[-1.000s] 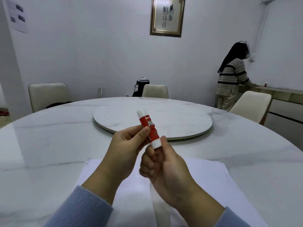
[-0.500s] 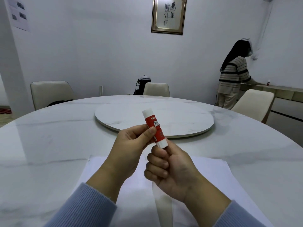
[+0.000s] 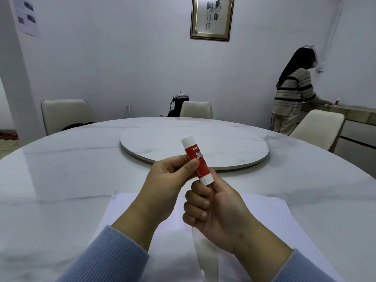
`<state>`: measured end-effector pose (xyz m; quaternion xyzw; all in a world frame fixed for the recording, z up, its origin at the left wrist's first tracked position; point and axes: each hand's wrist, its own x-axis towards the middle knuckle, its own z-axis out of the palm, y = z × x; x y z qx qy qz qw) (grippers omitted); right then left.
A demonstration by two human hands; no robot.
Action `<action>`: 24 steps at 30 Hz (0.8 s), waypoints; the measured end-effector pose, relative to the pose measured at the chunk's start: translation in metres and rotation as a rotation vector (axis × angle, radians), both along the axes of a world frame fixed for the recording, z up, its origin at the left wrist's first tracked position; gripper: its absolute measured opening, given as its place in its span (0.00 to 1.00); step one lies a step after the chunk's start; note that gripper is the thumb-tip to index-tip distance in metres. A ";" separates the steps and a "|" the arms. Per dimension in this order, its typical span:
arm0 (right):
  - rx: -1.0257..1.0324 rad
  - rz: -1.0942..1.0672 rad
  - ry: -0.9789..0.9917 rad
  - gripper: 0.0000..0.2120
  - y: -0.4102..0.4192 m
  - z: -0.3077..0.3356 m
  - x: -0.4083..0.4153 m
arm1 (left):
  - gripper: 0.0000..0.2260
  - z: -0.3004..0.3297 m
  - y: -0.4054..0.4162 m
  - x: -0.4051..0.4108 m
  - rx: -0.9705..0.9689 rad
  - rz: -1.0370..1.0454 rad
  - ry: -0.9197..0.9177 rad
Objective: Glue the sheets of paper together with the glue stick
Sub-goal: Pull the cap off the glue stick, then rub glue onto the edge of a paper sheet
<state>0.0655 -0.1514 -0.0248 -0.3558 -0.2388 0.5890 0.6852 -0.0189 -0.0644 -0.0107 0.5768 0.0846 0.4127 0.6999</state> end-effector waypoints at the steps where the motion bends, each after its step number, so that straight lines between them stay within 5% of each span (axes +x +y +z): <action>1: -0.022 -0.060 -0.043 0.29 0.001 0.000 0.000 | 0.11 -0.001 0.000 0.001 0.018 0.030 0.025; 6: 0.090 -0.373 0.080 0.12 0.008 0.003 0.008 | 0.10 0.000 0.005 -0.002 0.230 0.107 0.277; 11: 0.102 -0.620 0.209 0.15 0.005 0.001 0.040 | 0.28 0.009 0.038 -0.035 0.669 0.248 1.374; 13: 0.087 -0.644 0.207 0.13 0.006 -0.001 0.046 | 0.33 0.002 0.035 -0.041 0.805 0.133 1.579; 18: 0.037 -0.684 0.165 0.11 0.006 -0.001 0.045 | 0.33 -0.022 0.029 -0.037 0.956 0.033 1.590; 24: -0.181 -0.629 -0.133 0.16 0.005 -0.016 0.036 | 0.23 -0.049 0.033 -0.038 0.948 0.268 1.409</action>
